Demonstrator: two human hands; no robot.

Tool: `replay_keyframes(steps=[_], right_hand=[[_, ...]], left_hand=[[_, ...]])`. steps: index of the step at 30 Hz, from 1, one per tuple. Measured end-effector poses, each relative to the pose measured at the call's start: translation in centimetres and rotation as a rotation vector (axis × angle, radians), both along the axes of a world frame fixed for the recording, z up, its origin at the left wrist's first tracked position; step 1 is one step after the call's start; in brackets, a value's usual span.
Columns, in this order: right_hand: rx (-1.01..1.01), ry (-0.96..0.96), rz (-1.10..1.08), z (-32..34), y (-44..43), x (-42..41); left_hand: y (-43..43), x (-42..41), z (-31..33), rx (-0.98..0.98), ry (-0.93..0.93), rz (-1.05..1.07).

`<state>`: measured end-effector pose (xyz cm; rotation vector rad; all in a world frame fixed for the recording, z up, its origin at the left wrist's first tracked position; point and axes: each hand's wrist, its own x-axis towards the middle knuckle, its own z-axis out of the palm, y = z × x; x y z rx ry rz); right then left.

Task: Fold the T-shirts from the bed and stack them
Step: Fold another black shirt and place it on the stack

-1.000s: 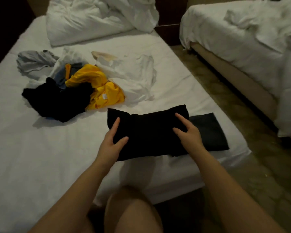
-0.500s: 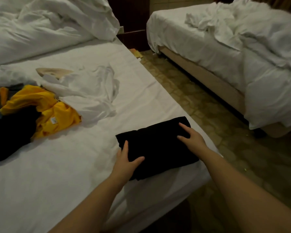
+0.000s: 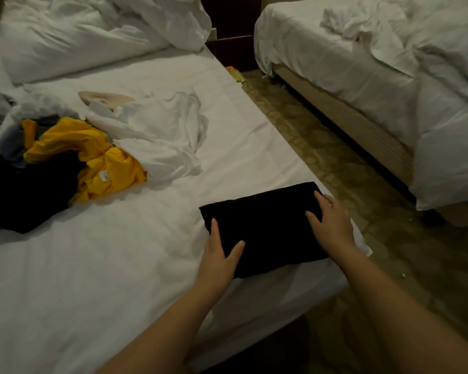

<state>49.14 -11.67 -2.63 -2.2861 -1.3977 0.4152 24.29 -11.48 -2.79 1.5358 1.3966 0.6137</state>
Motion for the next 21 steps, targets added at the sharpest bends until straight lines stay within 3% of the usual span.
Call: replay_keyframes(steps=[5, 11, 21], right_hand=[[0.064, -0.244, 0.157, 3.3, 0.4, -5.4], [0.095, -0.307, 0.387, 5.7, 3.1, -15.5], [0.122, -0.251, 0.662, 3.5, 9.6, -34.0]], left_hand=[[-0.5, -2.6, 2.7, 0.144, 0.041, 0.062], [0.0, -10.8, 5.8, 0.338, 0.205, 0.168], [4.5, -28.5, 3.0, 0.207, 0.441, 0.425]])
